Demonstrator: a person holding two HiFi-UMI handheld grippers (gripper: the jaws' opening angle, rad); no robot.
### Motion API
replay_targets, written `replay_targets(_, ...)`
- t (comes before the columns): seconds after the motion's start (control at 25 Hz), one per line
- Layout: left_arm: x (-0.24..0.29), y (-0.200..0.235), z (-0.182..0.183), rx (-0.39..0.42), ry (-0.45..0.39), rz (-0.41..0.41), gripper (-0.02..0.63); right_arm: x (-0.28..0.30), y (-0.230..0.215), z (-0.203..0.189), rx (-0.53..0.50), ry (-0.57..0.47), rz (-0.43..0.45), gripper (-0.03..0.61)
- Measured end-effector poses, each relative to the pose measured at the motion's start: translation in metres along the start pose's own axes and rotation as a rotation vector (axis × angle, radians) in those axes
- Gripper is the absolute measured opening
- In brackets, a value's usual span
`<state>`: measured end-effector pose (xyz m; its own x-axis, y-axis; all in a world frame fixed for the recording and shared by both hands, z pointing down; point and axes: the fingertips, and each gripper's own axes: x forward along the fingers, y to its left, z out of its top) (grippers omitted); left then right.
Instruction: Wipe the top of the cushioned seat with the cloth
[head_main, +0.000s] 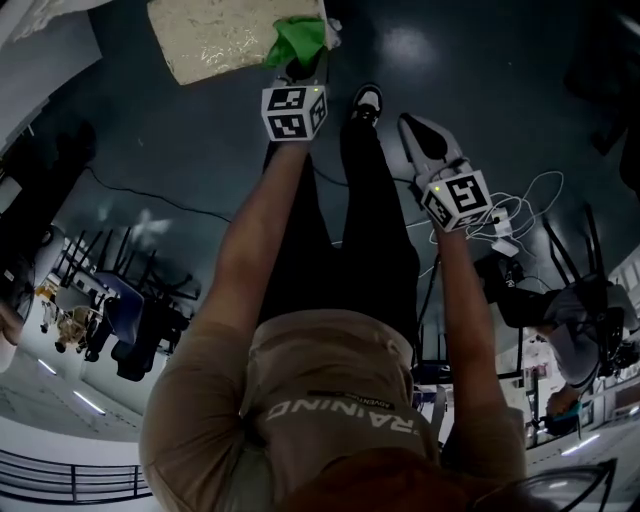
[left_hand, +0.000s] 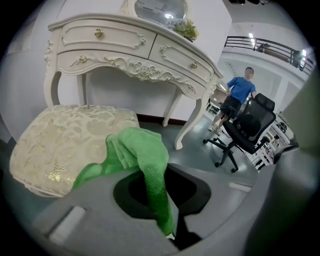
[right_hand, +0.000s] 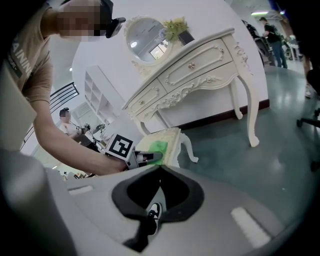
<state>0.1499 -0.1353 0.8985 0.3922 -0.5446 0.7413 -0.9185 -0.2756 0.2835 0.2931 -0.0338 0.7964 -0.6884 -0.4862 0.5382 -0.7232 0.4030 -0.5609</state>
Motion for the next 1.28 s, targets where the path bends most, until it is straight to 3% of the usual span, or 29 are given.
replay_targets(0.24, 0.000, -0.047, 0.001, 0.032, 0.024, -0.093, 0.047, -0.016, -0.009, -0.008, 0.006, -0.005, -0.008, 0.002)
replay_targets(0.48, -0.051, -0.094, 0.014, 0.082, 0.015, -0.144, 0.047, -0.045, 0.013, 0.012, -0.035, -0.036, 0.022, 0.002)
replay_targets(0.92, -0.241, -0.127, 0.093, 0.096, -0.155, -0.127, 0.046, -0.101, 0.115, 0.097, -0.156, -0.132, 0.075, 0.002)
replay_targets(1.12, -0.325, -0.121, 0.118, 0.186, -0.262, -0.108, 0.046, -0.103, 0.172, 0.117, -0.206, -0.171, 0.085, 0.002)
replay_targets(1.28, -0.418, -0.104, 0.123, 0.132, -0.368, -0.075, 0.046, -0.121, 0.248, 0.117, -0.257, -0.184, 0.080, 0.002)
